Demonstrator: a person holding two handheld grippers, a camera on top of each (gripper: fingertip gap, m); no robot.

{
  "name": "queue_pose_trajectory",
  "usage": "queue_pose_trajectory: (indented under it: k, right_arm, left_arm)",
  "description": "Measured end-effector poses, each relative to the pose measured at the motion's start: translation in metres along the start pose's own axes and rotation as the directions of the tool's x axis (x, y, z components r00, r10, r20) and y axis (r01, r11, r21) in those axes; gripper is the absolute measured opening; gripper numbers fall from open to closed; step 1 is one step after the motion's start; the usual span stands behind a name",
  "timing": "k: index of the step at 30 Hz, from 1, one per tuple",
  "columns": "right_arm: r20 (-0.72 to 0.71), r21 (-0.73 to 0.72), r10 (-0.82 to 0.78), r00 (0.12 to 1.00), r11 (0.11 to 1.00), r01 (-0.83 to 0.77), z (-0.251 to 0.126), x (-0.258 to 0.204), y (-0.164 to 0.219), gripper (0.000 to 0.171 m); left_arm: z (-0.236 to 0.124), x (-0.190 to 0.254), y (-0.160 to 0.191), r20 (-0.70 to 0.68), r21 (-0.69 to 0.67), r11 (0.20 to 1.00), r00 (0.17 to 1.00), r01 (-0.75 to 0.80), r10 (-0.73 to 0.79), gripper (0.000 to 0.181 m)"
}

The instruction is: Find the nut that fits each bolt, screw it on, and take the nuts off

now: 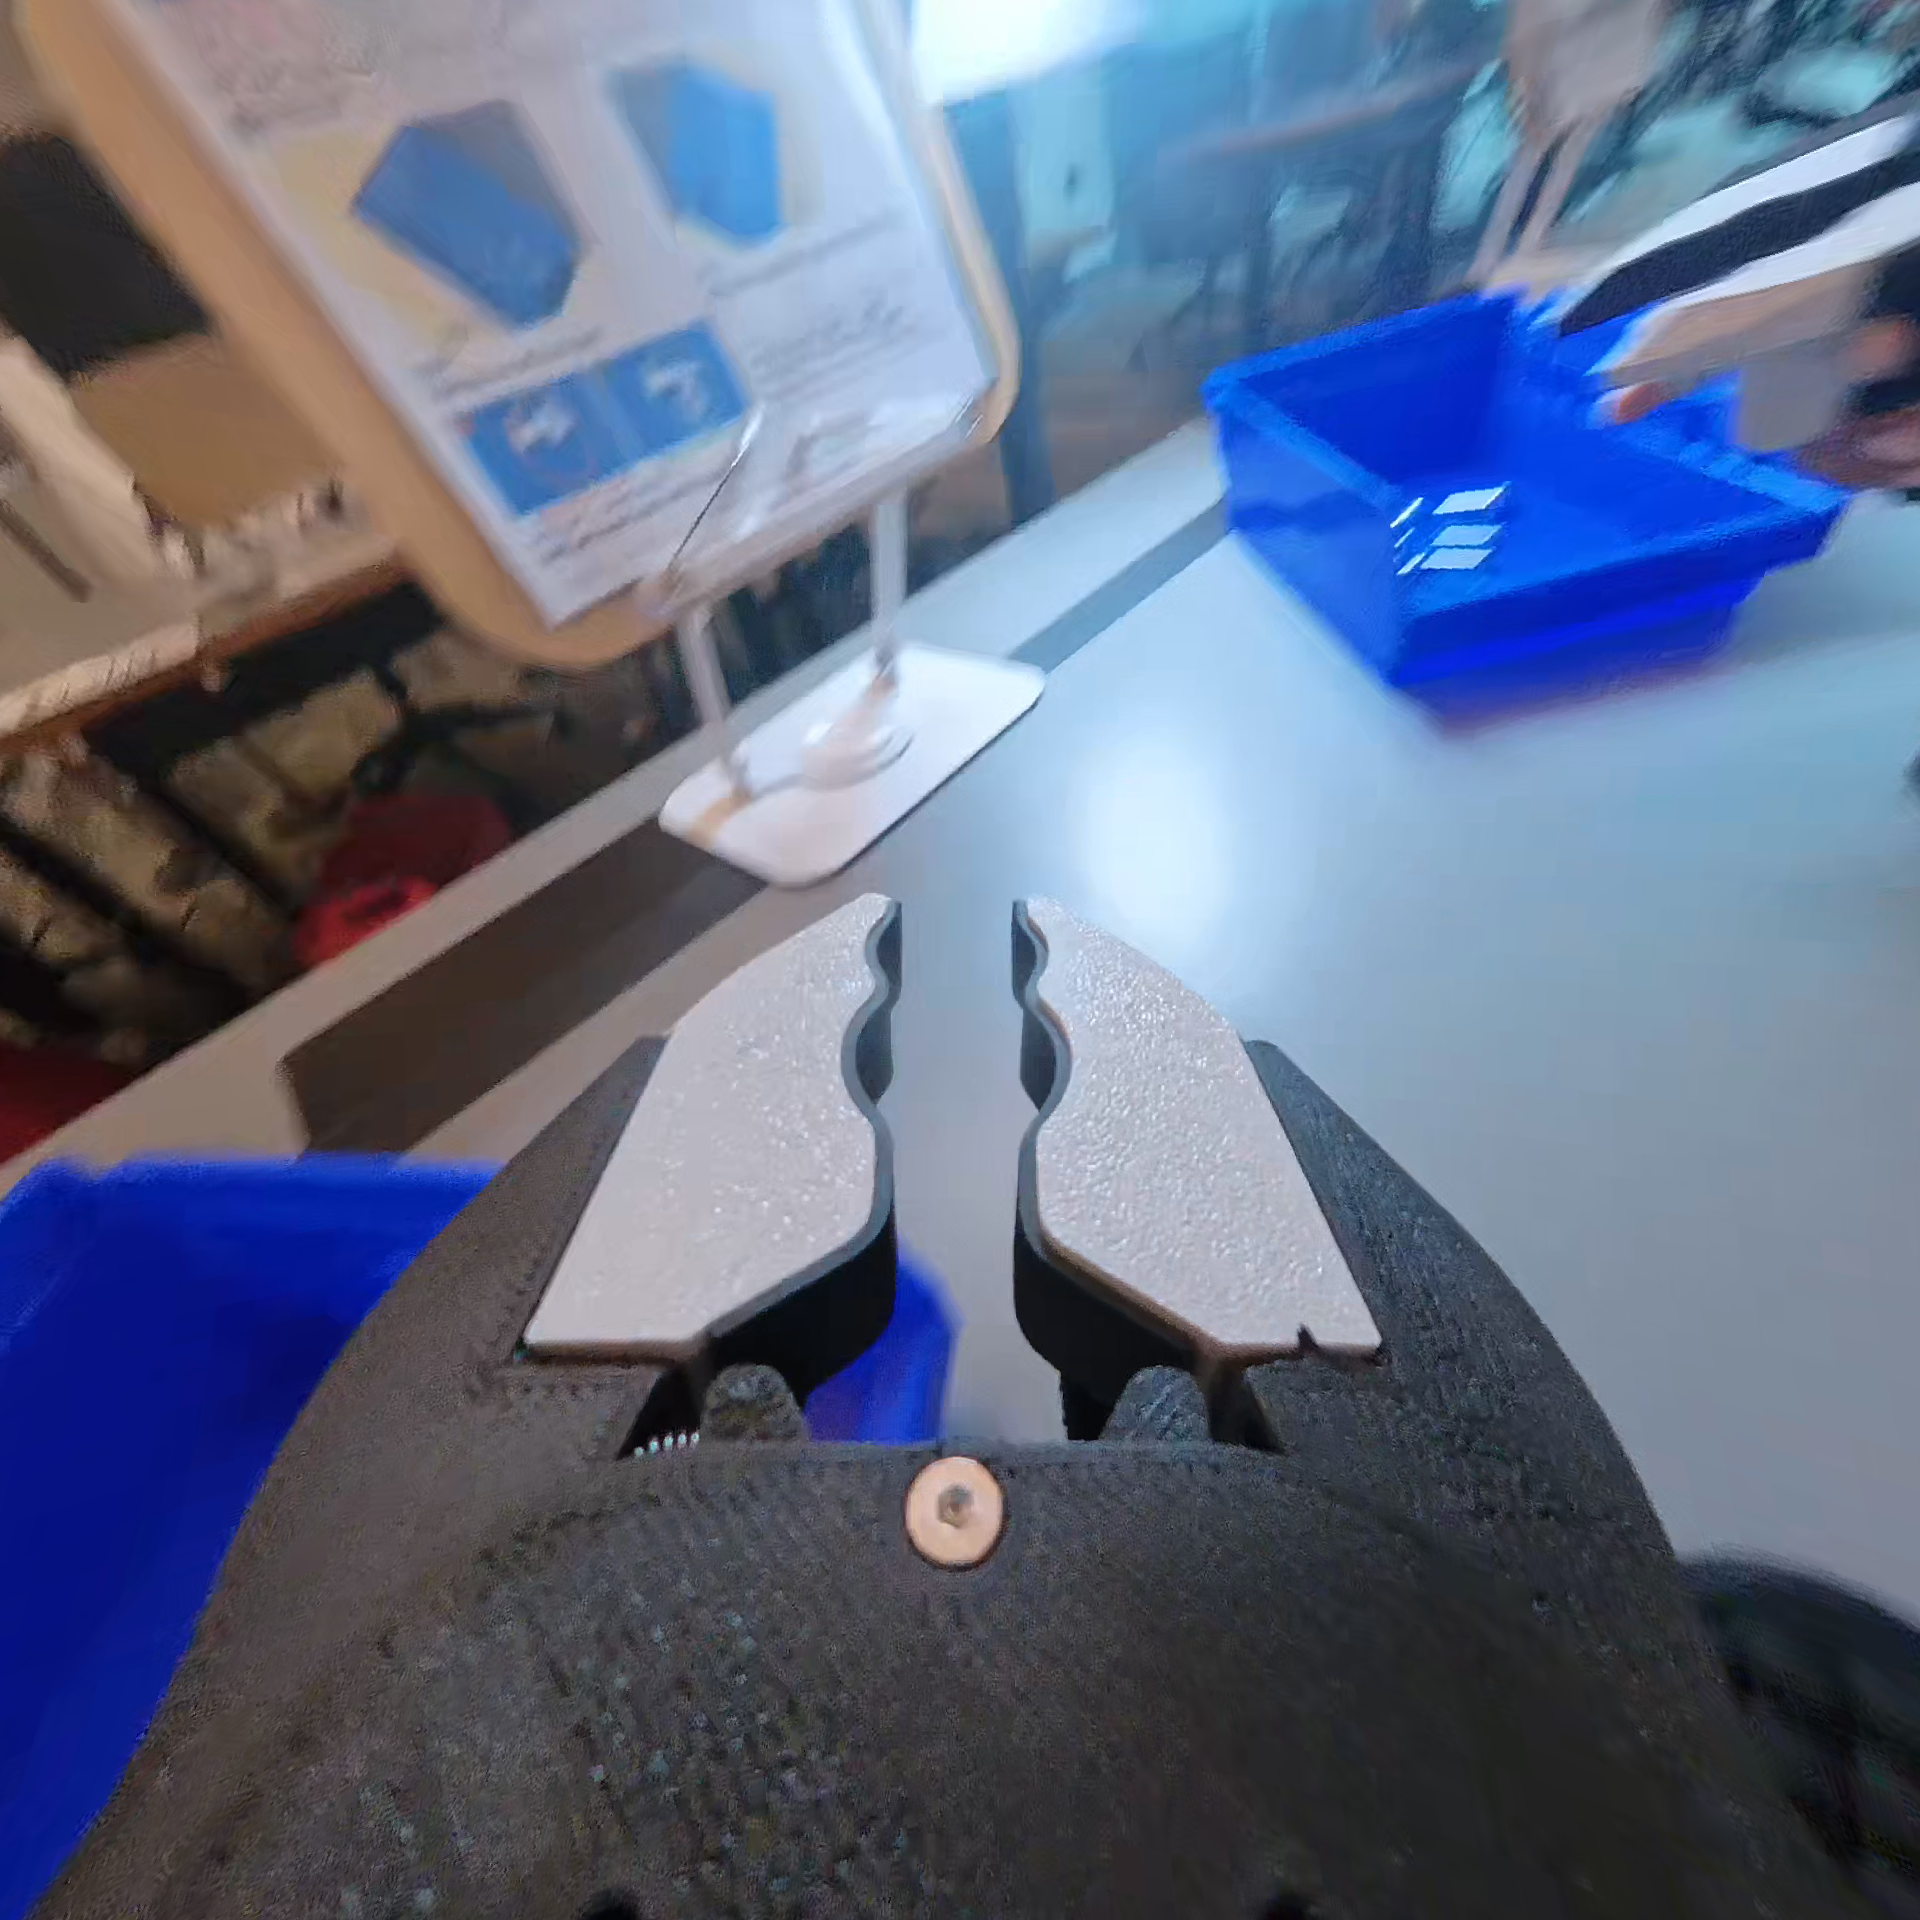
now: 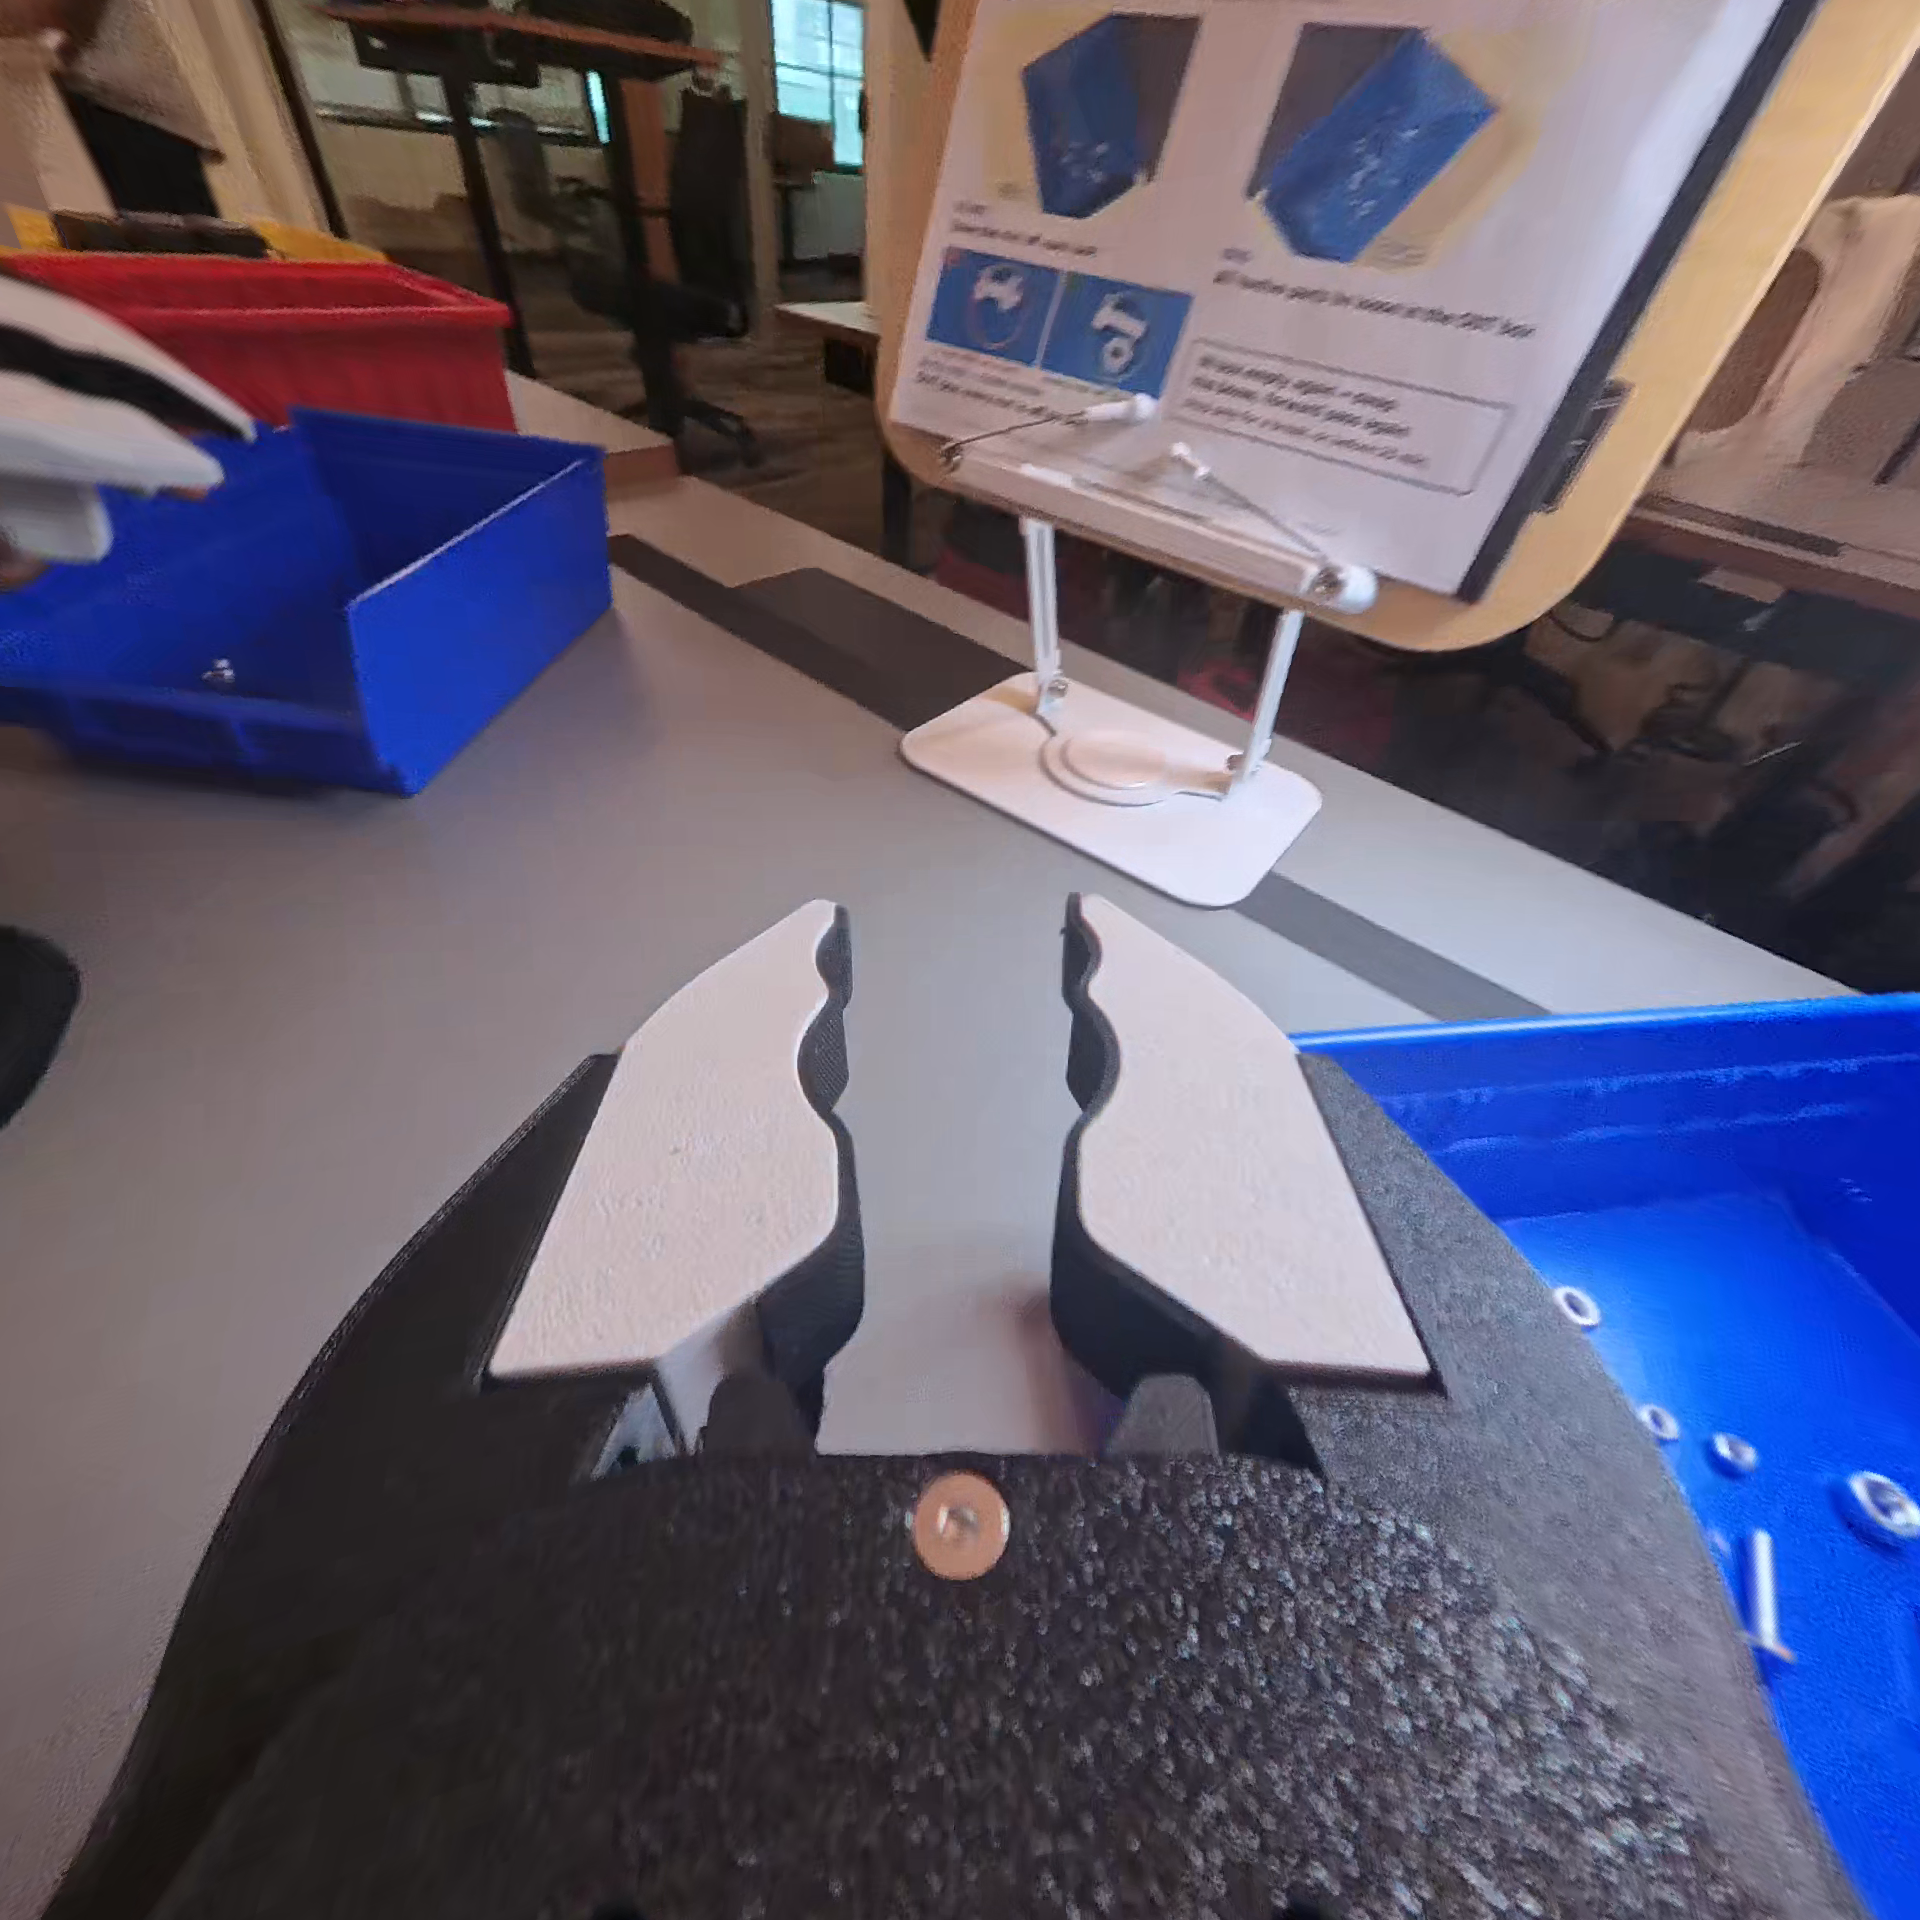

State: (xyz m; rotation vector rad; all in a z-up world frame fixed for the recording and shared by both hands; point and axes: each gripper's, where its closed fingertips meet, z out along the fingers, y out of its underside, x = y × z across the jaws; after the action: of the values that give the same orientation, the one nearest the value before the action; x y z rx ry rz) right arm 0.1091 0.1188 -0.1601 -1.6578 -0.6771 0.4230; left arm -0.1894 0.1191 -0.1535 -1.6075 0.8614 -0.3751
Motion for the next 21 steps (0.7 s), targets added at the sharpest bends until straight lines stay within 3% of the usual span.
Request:
queue_pose_trajectory:
  k: [2, 4, 7, 10, 13, 15, 19, 21]
  right_arm:
    - [0.031, -0.018, -0.023, 0.999, 1.0, 0.023, -0.005, -0.022, 0.017, 0.038]
    - [0.049, -0.037, -0.058, 0.997, 0.998, 0.06, -0.006, -0.037, 0.033, 0.036]
    - [0.046, -0.055, -0.167, 0.985, 0.984, 0.169, -0.002, -0.048, 0.052, 0.034]
    - [0.087, -0.06, -0.186, 0.979, 0.98, 0.192, 0.004, -0.06, 0.061, 0.034]
    - [0.116, -0.055, -0.194, 0.974, 0.978, 0.201, 0.005, -0.067, 0.063, 0.034]
    - [0.127, -0.046, -0.192, 0.973, 0.979, 0.199, 0.004, -0.07, 0.064, 0.034]
    - [0.134, -0.045, -0.18, 0.975, 0.981, 0.187, 0.002, -0.072, 0.067, 0.034]
    - [0.133, -0.045, -0.173, 0.976, 0.982, 0.181, 0.001, -0.071, 0.068, 0.034]
  left_arm:
    - [-0.021, -0.042, 0.027, 0.05, -0.214, 0.976, 0.998, 0.034, -0.024, 0.029]
    - [-0.045, -0.069, 0.064, 0.041, -0.456, 0.887, 0.997, 0.07, -0.058, 0.036]
    - [-0.073, -0.092, 0.117, -0.035, -0.722, 0.692, 0.998, 0.015, -0.058, 0.034]
    - [-0.098, -0.102, 0.163, -0.172, -0.885, 0.44, 0.985, -0.151, -0.008, 0.035]
    - [-0.118, -0.107, 0.196, -0.344, -0.918, 0.202, 0.939, -0.341, 0.024, 0.036]
    - [-0.124, -0.109, 0.21, -0.396, -0.914, 0.096, 0.918, -0.394, 0.002, 0.039]
    - [-0.123, -0.113, 0.229, -0.472, -0.881, -0.016, 0.882, -0.472, 0.002, 0.04]
    - [-0.121, -0.11, 0.236, -0.506, -0.862, -0.045, 0.863, -0.505, -0.003, 0.026]
